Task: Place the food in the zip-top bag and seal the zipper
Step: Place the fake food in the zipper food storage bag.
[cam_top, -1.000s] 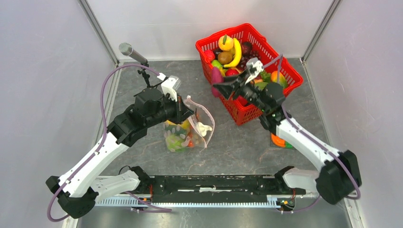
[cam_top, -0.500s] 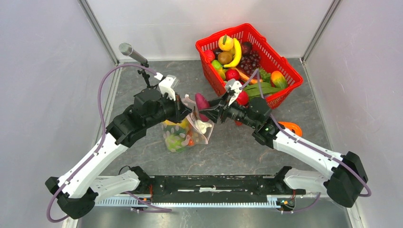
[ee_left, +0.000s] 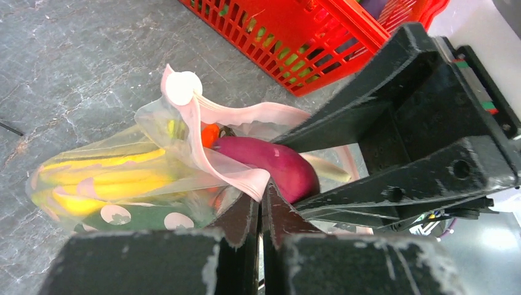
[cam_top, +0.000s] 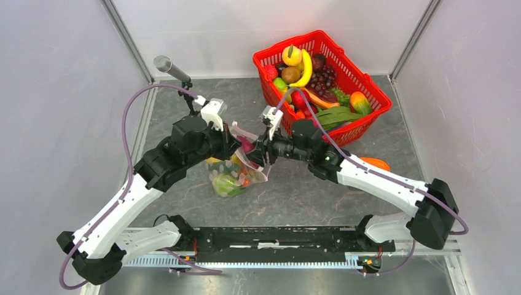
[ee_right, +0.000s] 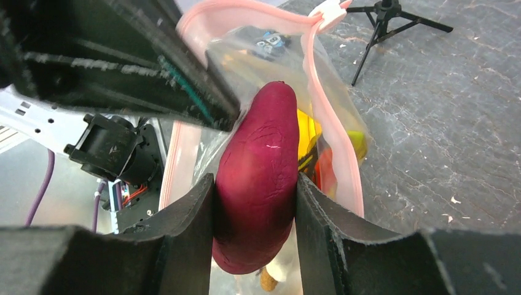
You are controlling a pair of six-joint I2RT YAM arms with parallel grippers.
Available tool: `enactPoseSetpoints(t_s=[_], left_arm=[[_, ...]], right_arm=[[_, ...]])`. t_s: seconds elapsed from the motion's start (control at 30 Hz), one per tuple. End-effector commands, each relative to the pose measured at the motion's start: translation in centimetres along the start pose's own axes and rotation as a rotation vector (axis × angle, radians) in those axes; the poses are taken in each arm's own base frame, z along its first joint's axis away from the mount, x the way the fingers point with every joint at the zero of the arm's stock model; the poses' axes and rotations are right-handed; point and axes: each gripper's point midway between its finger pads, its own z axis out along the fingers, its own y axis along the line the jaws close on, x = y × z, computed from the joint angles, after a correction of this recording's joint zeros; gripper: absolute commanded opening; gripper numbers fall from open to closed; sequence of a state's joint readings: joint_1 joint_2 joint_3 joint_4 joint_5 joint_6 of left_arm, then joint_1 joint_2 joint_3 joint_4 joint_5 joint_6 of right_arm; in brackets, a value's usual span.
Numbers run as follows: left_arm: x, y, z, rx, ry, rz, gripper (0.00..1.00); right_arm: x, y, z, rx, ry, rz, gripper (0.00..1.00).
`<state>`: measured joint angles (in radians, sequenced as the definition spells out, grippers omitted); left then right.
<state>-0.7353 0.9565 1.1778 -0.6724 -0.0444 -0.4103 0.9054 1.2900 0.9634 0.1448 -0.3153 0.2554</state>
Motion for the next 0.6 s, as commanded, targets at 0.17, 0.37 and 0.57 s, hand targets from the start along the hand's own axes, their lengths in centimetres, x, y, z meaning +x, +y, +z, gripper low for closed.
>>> enactPoseSetpoints(t_s=[0.17, 0.37, 0.57], left_arm=[[-1.9, -1.5, -1.7, 0.065, -0.051, 0.005, 0.04], [-1.9, -0.6, -2.2, 0.025, -0.071, -0.001, 0.04], [-2.3, 0.0, -2.5, -0.005, -0.108, -0.012, 0.04]], right_arm=[[-0.8, -0.5, 3.1, 0.043, 0.091, 0.001, 0.39], [-1.5, 0.2, 4.0, -0.015, 0.039, -0.01, 0.59], [-0.7, 0.9, 4.0, -0.065, 0.047, -0.006, 0.7]])
